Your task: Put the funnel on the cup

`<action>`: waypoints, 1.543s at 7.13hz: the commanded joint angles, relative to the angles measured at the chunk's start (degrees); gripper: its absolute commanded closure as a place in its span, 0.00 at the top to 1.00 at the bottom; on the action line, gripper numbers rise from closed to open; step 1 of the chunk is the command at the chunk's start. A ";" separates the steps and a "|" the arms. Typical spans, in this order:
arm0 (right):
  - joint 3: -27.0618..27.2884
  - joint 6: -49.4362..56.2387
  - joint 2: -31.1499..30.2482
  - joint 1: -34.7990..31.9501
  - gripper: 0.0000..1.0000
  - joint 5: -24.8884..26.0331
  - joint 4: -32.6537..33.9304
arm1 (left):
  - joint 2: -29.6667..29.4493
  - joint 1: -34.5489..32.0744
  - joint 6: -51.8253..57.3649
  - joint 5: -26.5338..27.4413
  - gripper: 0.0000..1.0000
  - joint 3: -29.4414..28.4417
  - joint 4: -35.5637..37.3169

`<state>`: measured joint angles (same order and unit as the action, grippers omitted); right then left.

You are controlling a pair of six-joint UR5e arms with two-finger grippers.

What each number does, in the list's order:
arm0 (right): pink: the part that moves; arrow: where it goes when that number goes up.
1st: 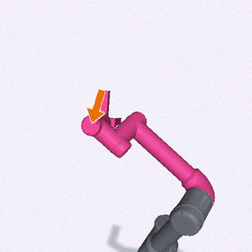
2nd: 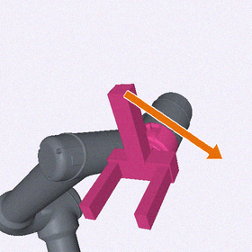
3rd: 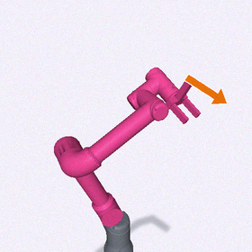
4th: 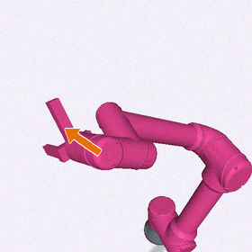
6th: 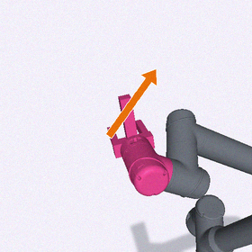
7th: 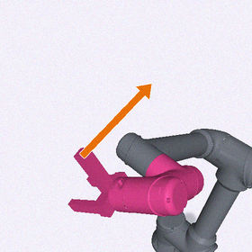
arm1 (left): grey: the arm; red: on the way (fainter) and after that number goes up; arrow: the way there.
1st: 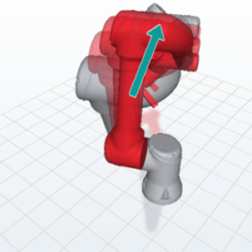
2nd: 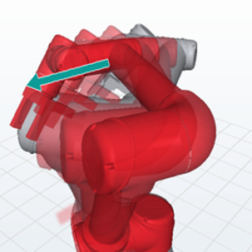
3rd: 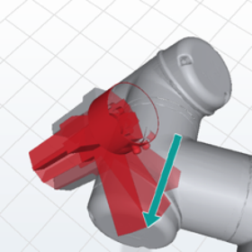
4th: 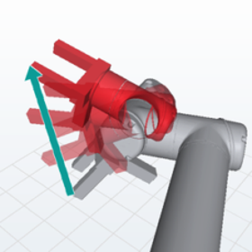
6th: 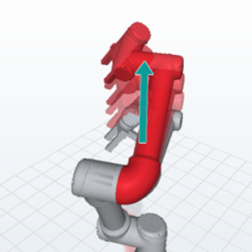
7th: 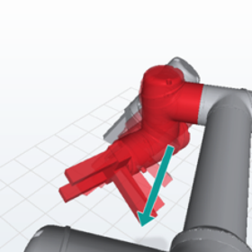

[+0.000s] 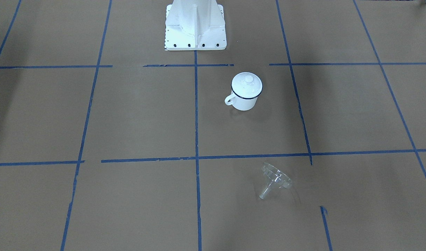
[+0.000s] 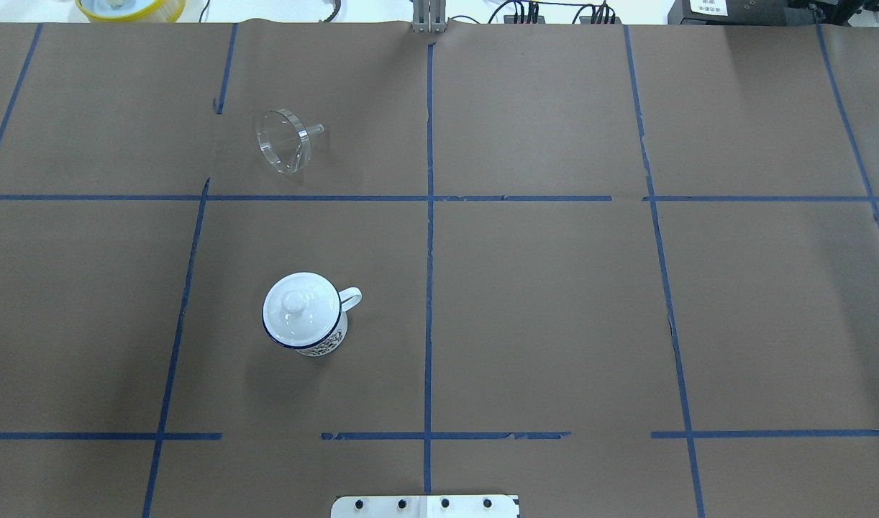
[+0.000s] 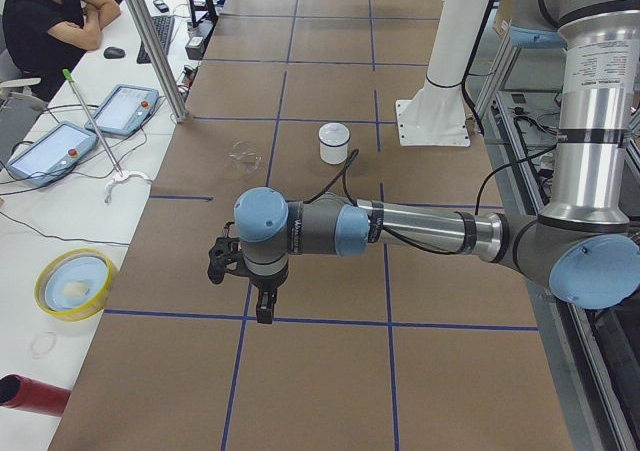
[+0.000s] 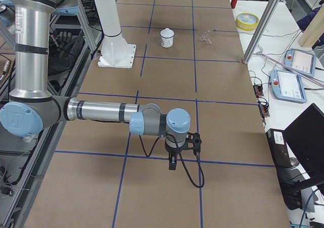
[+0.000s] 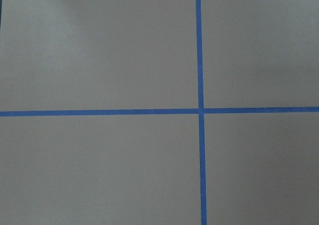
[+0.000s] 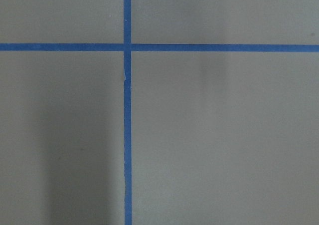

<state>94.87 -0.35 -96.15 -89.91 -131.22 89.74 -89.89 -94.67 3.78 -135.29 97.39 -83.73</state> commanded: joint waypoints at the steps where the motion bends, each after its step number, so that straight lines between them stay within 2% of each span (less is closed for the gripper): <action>1: 0.05 0.00 0.00 0.00 1.00 0.00 0.00 | -0.28 0.02 0.26 0.03 1.00 2.52 2.34; 3: -0.03 0.00 0.00 0.00 1.00 0.00 0.00 | -0.37 0.02 0.26 0.11 1.00 5.86 4.28; 8: 0.05 0.00 0.00 0.00 1.00 0.00 0.00 | 0.06 0.02 0.18 0.72 1.00 3.87 4.11; 11: 0.05 0.00 0.00 0.00 1.00 0.00 0.00 | 0.06 -0.07 -0.35 0.29 1.00 5.35 4.28</action>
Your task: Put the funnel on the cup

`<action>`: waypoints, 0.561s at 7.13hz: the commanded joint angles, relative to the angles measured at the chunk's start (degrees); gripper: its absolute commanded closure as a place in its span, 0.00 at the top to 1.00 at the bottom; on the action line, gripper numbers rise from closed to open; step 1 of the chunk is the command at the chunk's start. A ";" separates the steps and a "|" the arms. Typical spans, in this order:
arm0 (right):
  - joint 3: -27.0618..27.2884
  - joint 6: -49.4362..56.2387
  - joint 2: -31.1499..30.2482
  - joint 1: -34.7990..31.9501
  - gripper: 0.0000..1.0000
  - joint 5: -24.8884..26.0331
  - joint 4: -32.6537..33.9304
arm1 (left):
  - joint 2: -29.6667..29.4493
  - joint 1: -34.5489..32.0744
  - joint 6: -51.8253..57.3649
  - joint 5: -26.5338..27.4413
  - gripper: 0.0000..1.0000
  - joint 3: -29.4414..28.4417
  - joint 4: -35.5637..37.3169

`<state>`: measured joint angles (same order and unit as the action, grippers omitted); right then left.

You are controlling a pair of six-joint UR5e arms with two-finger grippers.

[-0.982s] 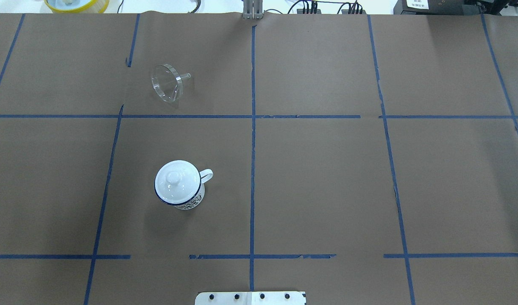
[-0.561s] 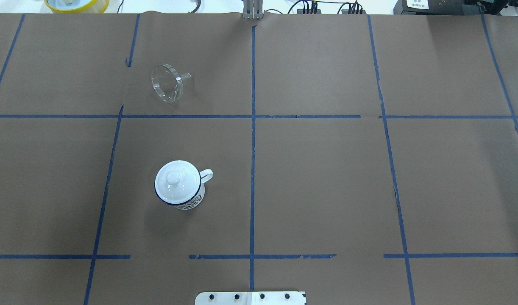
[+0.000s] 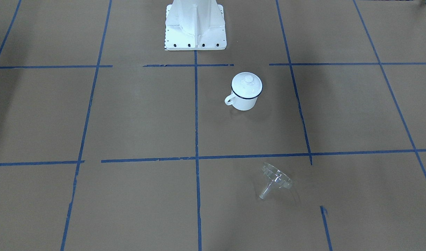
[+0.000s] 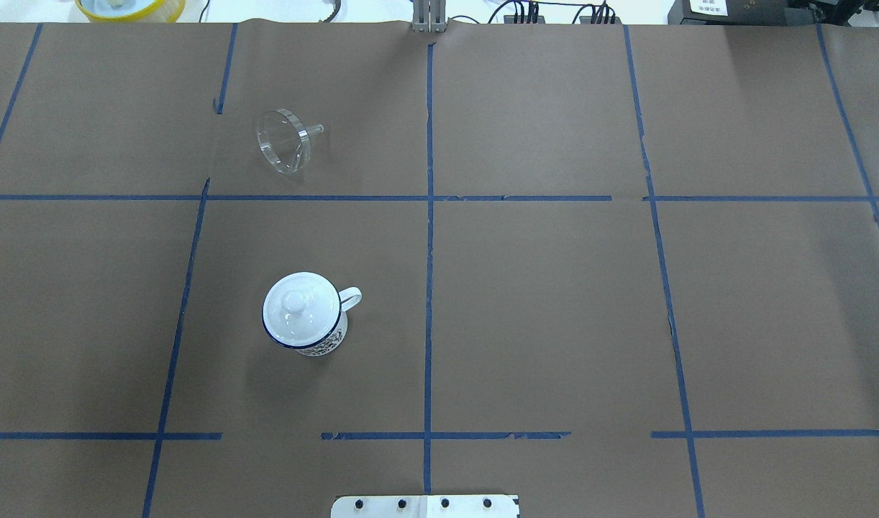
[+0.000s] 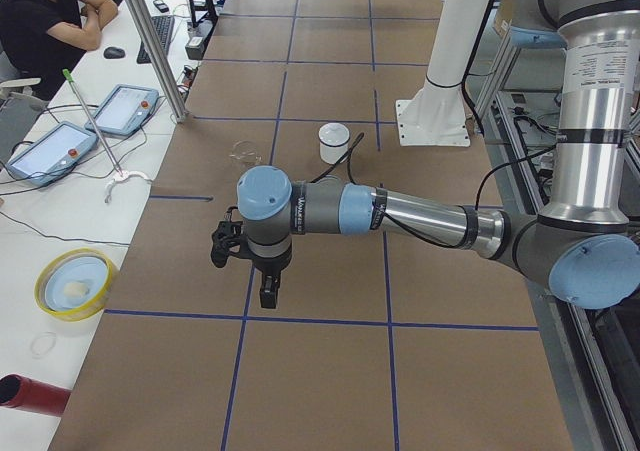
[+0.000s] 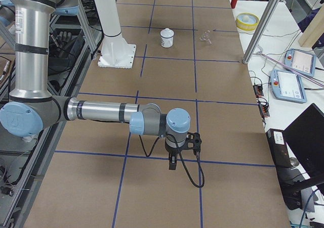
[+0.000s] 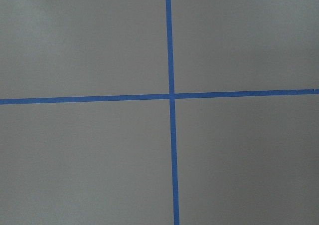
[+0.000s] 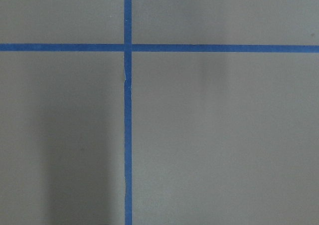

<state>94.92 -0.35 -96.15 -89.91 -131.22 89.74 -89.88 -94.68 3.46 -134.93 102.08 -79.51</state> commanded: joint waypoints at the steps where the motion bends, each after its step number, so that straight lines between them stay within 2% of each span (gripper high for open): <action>1: 0.00 0.00 0.00 0.00 1.00 0.00 0.00 | 0.06 -0.06 -0.03 -0.07 1.00 0.75 0.06; 4: 0.00 0.00 0.00 0.00 1.00 0.00 0.00 | -0.55 0.02 -0.21 -0.07 1.00 0.31 -0.03</action>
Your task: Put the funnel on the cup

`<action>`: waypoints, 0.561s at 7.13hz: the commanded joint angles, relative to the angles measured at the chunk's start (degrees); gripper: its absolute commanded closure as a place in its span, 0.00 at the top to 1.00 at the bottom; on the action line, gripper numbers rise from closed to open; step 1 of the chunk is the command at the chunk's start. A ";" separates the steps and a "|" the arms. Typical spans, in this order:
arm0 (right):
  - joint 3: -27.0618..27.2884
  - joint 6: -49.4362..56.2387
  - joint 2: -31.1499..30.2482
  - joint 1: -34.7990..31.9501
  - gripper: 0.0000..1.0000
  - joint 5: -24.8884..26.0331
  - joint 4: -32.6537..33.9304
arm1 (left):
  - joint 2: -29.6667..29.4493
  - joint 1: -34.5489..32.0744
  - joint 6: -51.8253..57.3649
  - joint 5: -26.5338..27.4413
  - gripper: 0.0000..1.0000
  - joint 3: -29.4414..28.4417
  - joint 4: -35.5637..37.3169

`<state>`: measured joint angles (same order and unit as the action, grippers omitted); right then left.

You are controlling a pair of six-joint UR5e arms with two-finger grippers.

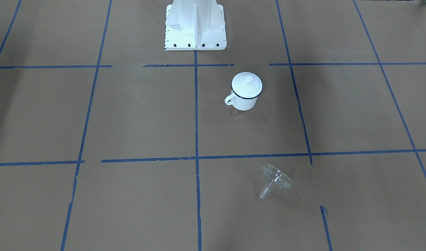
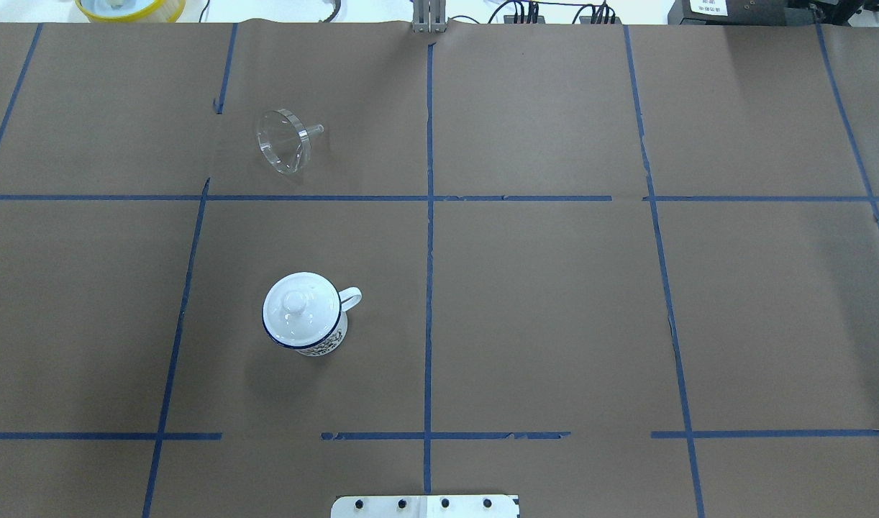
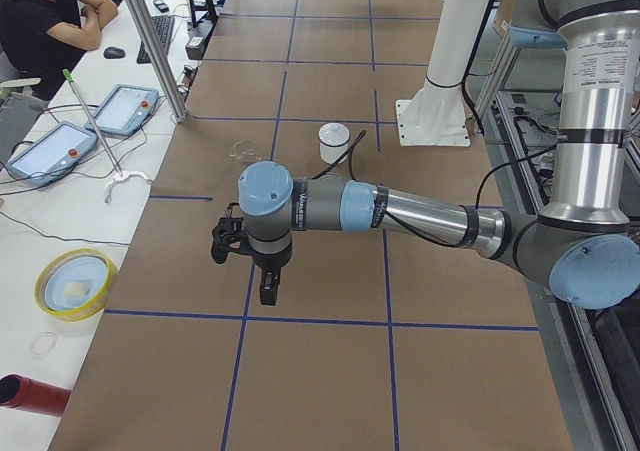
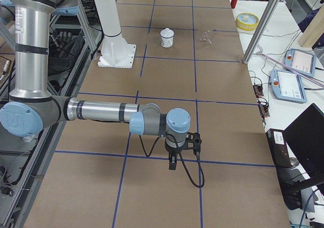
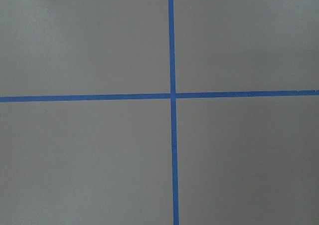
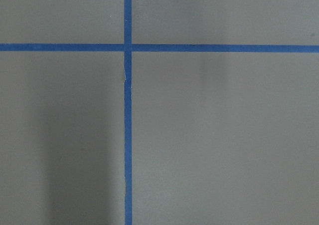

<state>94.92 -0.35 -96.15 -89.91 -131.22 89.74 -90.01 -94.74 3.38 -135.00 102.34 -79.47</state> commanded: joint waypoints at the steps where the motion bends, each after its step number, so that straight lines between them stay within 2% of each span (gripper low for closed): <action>1: -0.09 0.00 0.00 0.00 1.00 0.00 0.00 | -1.30 0.78 -2.66 -0.17 1.00 -0.29 -0.24; 2: -0.09 0.00 0.00 0.00 1.00 0.00 0.00 | -2.70 3.75 -7.90 -0.26 1.00 -0.38 -0.94; 4: -0.09 0.00 0.00 0.00 1.00 0.00 0.00 | -8.58 13.83 -23.87 -0.35 1.00 0.05 -4.53</action>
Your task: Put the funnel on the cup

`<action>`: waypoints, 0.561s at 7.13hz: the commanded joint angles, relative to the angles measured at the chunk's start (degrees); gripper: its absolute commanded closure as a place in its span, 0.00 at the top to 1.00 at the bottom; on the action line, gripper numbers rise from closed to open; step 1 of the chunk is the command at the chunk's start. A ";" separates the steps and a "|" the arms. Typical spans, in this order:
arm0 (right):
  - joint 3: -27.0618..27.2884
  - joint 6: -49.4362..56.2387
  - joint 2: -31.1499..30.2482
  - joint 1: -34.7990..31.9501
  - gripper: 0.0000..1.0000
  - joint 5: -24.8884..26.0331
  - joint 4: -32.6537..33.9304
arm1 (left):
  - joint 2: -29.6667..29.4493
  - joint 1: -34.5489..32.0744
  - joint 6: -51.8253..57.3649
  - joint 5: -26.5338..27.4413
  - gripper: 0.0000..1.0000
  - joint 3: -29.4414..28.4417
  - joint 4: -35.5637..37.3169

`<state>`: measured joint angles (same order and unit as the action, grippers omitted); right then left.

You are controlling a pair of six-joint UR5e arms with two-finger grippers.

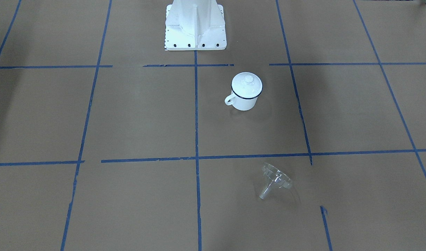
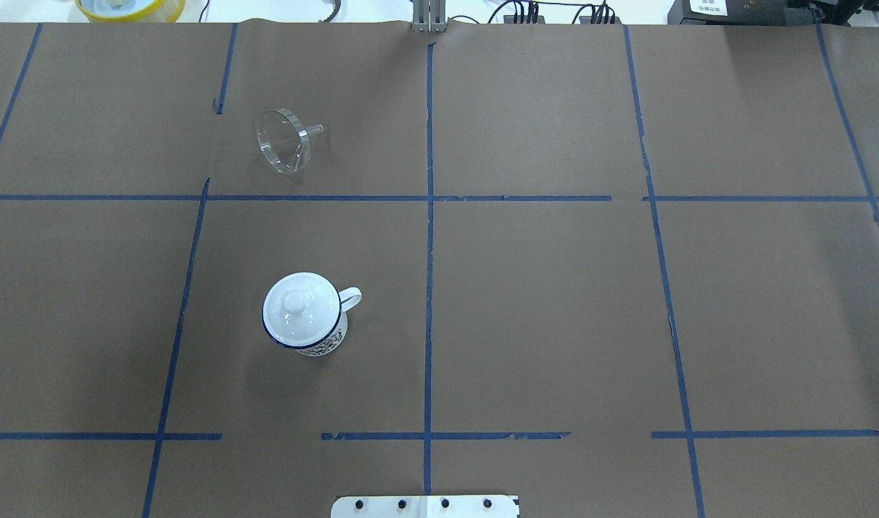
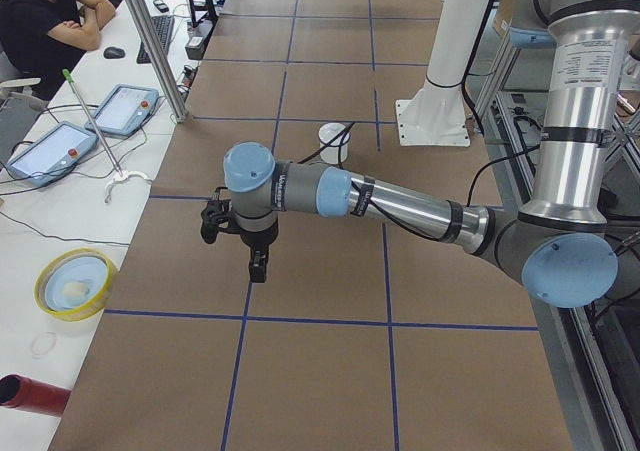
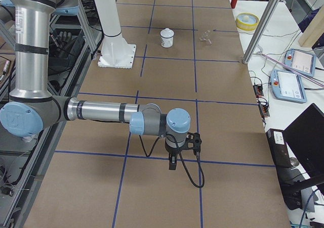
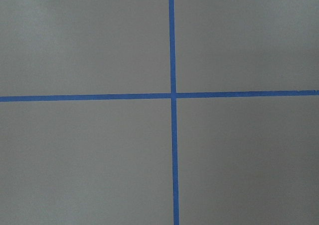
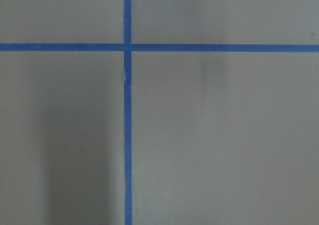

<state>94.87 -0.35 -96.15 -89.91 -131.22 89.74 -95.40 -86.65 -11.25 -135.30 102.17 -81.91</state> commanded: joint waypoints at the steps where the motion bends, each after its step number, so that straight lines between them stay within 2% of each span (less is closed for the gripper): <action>1: 0.05 0.00 0.00 0.00 1.00 0.00 0.00 | -5.13 10.49 -16.19 0.04 1.00 -0.04 -5.25; 3: -0.03 0.00 0.00 0.00 1.00 0.00 0.00 | -6.38 13.25 -23.79 0.39 1.00 4.24 -4.93; 4: 0.05 0.00 0.00 0.00 1.00 0.00 0.00 | -6.29 17.62 -29.22 0.13 1.00 4.09 -5.97</action>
<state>94.89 -0.35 -96.15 -89.91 -131.22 89.74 -101.48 -73.20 -34.49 -135.11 105.31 -87.08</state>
